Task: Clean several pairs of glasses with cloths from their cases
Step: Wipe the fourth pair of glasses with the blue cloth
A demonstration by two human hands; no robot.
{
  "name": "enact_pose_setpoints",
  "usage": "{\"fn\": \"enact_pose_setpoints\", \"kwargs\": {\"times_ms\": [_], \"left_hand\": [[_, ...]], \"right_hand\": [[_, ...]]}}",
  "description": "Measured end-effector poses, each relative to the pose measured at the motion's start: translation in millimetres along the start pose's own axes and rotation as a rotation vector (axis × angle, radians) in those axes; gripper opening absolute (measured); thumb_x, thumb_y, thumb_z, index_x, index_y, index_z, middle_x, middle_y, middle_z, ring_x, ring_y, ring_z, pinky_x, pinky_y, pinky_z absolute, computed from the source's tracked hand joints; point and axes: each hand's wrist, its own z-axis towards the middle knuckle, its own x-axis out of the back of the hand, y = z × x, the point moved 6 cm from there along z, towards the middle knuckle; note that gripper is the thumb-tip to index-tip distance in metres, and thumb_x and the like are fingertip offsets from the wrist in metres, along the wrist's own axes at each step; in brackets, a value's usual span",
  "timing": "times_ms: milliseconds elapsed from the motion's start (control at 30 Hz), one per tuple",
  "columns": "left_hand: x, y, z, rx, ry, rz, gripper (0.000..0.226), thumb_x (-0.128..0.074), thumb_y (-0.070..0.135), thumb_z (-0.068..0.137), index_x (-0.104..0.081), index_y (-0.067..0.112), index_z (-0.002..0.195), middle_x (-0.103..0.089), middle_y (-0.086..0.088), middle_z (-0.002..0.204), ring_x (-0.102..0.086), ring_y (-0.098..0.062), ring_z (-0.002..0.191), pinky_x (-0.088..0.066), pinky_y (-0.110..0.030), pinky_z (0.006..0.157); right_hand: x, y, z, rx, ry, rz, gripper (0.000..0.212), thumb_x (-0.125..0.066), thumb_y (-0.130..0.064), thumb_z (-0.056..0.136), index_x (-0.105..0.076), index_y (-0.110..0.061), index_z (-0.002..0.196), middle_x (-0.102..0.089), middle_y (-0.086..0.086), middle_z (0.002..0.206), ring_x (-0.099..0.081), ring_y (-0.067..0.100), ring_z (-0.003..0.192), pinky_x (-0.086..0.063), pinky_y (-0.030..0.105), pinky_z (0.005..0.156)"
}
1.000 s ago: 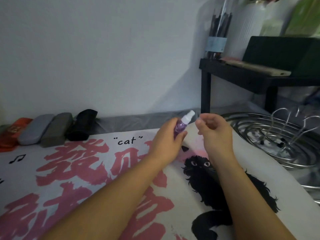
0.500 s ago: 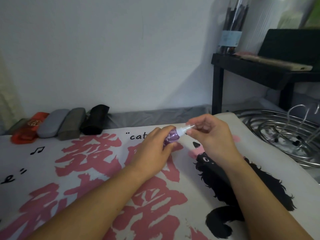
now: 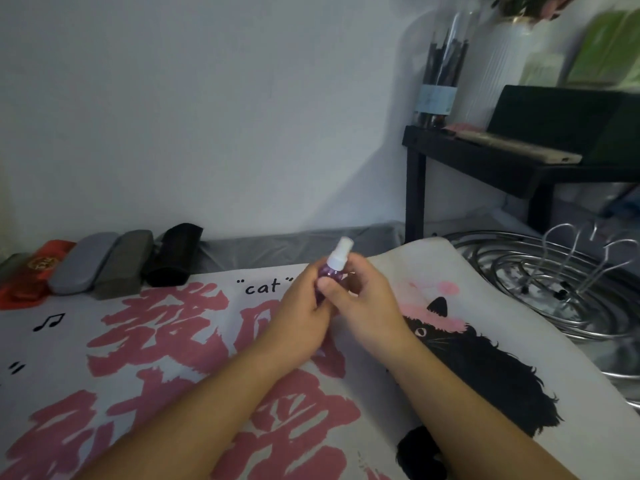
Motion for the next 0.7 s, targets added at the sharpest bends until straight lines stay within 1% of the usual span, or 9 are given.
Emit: {"fn": "enact_pose_setpoints", "kwargs": {"times_ms": [100,167,233,333,400,467,567,633,700], "left_hand": [[-2,-7,-1,0.026,-0.037,0.024,0.071,-0.062,0.015,0.098,-0.028,0.043,0.154,-0.049,0.026,0.136,-0.056,0.009,0.117,-0.05,-0.019,0.095],[16,-14,-1,0.083,0.047,0.12,0.074,-0.064,0.025,0.098,-0.023,0.049,0.154,-0.044,0.026,0.133,-0.055,0.008,0.111,-0.054,-0.023,0.09],[41,-22,5,0.067,0.177,0.266,0.064,-0.059,0.019,0.1,-0.033,0.045,0.152,-0.046,0.019,0.126,-0.056,0.006,0.101,-0.054,-0.024,0.085],[59,-24,16,-0.006,0.256,0.546,0.051,-0.052,0.012,0.099,-0.046,0.033,0.145,-0.048,0.012,0.122,-0.056,-0.006,0.086,-0.055,-0.035,0.073],[59,-24,19,0.002,0.25,0.666,0.047,-0.052,0.013,0.098,-0.05,0.029,0.142,-0.048,0.01,0.124,-0.054,-0.008,0.083,-0.051,-0.031,0.067],[53,-25,19,0.003,0.209,0.746,0.046,-0.053,0.013,0.097,-0.052,0.026,0.141,-0.048,0.01,0.124,-0.053,-0.008,0.087,-0.049,-0.027,0.068],[52,-28,22,-0.003,0.203,0.812,0.046,-0.055,0.013,0.096,-0.054,0.026,0.139,-0.049,0.009,0.125,-0.053,-0.01,0.101,-0.052,-0.028,0.078],[52,-29,25,-0.004,0.205,0.834,0.046,-0.056,0.012,0.094,-0.056,0.025,0.138,-0.05,0.007,0.125,-0.051,-0.011,0.107,-0.052,-0.028,0.082],[50,-31,26,0.001,0.201,0.85,0.045,-0.057,0.013,0.094,-0.056,0.024,0.138,-0.051,0.007,0.126,-0.051,-0.011,0.11,-0.051,-0.027,0.085]], "right_hand": [[11,-12,15,0.002,0.109,-0.098,0.008,-0.07,-0.023,0.092,-0.07,-0.026,0.099,-0.072,-0.005,0.091,-0.069,0.015,0.082,-0.058,0.037,0.076],[45,-38,46,0.021,0.248,-0.17,0.007,-0.069,-0.026,0.095,-0.069,-0.02,0.098,-0.071,-0.007,0.088,-0.066,0.008,0.077,-0.052,0.024,0.068],[89,-77,89,0.094,0.404,-0.292,0.014,-0.068,-0.029,0.096,-0.067,-0.018,0.104,-0.067,-0.008,0.093,-0.061,0.003,0.077,-0.043,0.011,0.064],[136,-128,154,0.154,0.531,-0.415,0.02,-0.062,-0.029,0.1,-0.062,-0.017,0.115,-0.064,-0.007,0.101,-0.06,0.006,0.084,-0.041,0.01,0.069],[161,-141,191,0.132,0.599,-0.55,0.018,-0.057,-0.03,0.102,-0.061,-0.017,0.114,-0.061,-0.008,0.095,-0.055,0.001,0.072,-0.037,0.007,0.059],[180,-142,219,0.111,0.64,-0.661,0.023,-0.056,-0.032,0.102,-0.063,-0.014,0.113,-0.065,-0.003,0.097,-0.054,0.003,0.069,-0.035,0.015,0.054],[194,-126,247,0.032,0.637,-0.834,0.024,-0.057,-0.031,0.101,-0.065,-0.01,0.11,-0.07,0.007,0.098,-0.063,0.015,0.071,-0.042,0.025,0.057],[198,-117,254,-0.013,0.634,-0.889,0.024,-0.055,-0.03,0.102,-0.064,-0.009,0.109,-0.07,0.008,0.096,-0.064,0.018,0.067,-0.044,0.026,0.054],[201,-114,261,-0.021,0.641,-0.917,0.025,-0.055,-0.031,0.103,-0.063,-0.007,0.108,-0.069,0.011,0.099,-0.067,0.023,0.076,-0.045,0.028,0.058]]}}
